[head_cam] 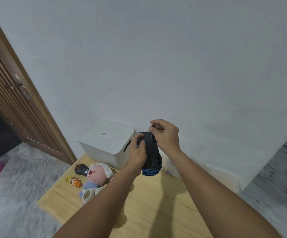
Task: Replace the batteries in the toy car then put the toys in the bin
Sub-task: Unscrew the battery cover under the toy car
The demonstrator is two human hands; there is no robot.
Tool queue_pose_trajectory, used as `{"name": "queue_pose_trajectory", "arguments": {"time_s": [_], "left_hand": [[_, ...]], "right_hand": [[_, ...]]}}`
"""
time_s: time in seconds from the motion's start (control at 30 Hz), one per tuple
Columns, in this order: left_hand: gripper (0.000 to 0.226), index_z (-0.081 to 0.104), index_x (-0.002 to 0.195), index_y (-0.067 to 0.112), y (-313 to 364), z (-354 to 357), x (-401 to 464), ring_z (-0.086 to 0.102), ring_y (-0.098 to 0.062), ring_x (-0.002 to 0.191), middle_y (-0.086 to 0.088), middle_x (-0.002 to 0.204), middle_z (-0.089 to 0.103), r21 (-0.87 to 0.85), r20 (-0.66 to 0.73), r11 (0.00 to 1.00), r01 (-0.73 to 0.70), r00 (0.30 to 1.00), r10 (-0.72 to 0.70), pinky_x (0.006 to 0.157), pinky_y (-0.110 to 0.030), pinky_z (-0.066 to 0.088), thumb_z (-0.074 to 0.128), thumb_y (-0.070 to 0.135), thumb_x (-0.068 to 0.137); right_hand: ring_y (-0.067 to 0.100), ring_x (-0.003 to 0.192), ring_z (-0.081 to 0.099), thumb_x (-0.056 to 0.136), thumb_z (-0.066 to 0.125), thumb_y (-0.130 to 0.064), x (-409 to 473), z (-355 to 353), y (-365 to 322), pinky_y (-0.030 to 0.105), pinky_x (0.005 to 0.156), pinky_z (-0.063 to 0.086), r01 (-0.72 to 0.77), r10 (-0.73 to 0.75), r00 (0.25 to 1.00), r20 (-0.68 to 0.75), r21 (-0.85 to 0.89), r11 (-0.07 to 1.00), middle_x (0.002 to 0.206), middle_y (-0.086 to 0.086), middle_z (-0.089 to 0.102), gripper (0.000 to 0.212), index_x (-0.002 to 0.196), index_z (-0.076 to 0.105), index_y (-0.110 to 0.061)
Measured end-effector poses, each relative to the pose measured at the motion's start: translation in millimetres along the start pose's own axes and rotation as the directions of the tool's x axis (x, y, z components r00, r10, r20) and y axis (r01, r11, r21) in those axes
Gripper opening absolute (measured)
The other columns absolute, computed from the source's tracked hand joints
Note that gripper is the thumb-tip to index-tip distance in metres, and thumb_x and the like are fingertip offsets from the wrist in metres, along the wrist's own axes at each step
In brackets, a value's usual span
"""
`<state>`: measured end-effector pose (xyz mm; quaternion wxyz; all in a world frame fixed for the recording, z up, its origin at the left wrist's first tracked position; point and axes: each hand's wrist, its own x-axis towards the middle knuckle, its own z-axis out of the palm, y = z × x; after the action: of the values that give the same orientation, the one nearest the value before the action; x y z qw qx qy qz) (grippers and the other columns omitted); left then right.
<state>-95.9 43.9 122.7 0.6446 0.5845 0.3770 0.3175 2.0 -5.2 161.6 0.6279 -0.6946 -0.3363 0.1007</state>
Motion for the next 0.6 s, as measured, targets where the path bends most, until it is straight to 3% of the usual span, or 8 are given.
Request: {"name": "queue_pose_trajectory", "arguments": {"time_s": [0.17, 0.3, 0.37, 0.47, 0.6], "left_hand": [[0.025, 0.052, 0.117, 0.029, -2.0, -1.9, 0.0, 0.065, -0.033, 0.098, -0.009, 0.118, 0.060, 0.036, -0.003, 0.999, 0.030, 1.000, -0.030, 0.068, -0.038, 0.059, 0.035, 0.019, 0.102], [0.027, 0.053, 0.119, 0.025, -6.0, -2.5, 0.2, 0.063, -0.025, 0.095, -0.006, 0.115, 0.059, 0.050, -0.007, 0.999, 0.019, 1.000, -0.019, 0.067, -0.033, 0.056, 0.035, 0.015, 0.101], [0.029, 0.053, 0.120, 0.024, -8.9, -3.0, -0.4, 0.061, -0.023, 0.097, -0.004, 0.114, 0.059, 0.056, -0.005, 0.998, 0.028, 1.000, -0.027, 0.075, -0.037, 0.057, 0.034, 0.013, 0.101], [0.030, 0.052, 0.120, 0.026, -13.8, -2.7, -0.3, 0.061, -0.026, 0.103, -0.004, 0.115, 0.058, 0.074, 0.010, 0.997, 0.037, 0.999, -0.038, 0.089, -0.046, 0.055, 0.033, 0.014, 0.100], [0.029, 0.051, 0.122, 0.022, -18.1, -3.4, -2.3, 0.058, -0.010, 0.093, 0.007, 0.107, 0.056, 0.135, 0.009, 0.991, -0.023, 1.000, 0.022, 0.071, -0.022, 0.051, 0.033, 0.011, 0.101]], "right_hand": [[0.012, 0.077, 0.069, 0.094, 0.051, -0.002, 4.2, -5.3, -2.0, 0.018, 0.074, 0.053, -0.018, 0.019, 1.000, -0.021, 0.057, 0.998, 0.088, -0.002, 0.069, 0.025, 0.098, 0.069, -0.018], [0.009, 0.086, 0.061, 0.092, 0.047, -0.004, 6.6, -12.0, 5.3, 0.019, 0.079, 0.046, -0.028, 0.084, 0.980, 0.181, -0.296, 0.955, 0.093, -0.006, 0.068, 0.029, 0.096, 0.074, -0.014], [0.012, 0.089, 0.062, 0.088, 0.054, -0.009, 4.4, -13.5, 12.6, 0.023, 0.080, 0.049, 0.040, 0.115, 0.945, 0.307, -0.456, 0.889, 0.096, -0.003, 0.071, 0.023, 0.095, 0.076, -0.013], [0.014, 0.087, 0.062, 0.087, 0.065, -0.016, -4.7, -14.5, 20.5, 0.028, 0.081, 0.051, 0.098, 0.137, 0.915, 0.379, -0.540, 0.836, 0.087, -0.004, 0.067, 0.014, 0.093, 0.077, -0.014], [0.017, 0.090, 0.064, 0.087, 0.068, -0.018, -13.2, -8.8, 31.1, 0.030, 0.082, 0.052, 0.080, 0.142, 0.930, 0.339, -0.563, 0.822, 0.095, -0.001, 0.071, 0.012, 0.093, 0.078, -0.017]]}}
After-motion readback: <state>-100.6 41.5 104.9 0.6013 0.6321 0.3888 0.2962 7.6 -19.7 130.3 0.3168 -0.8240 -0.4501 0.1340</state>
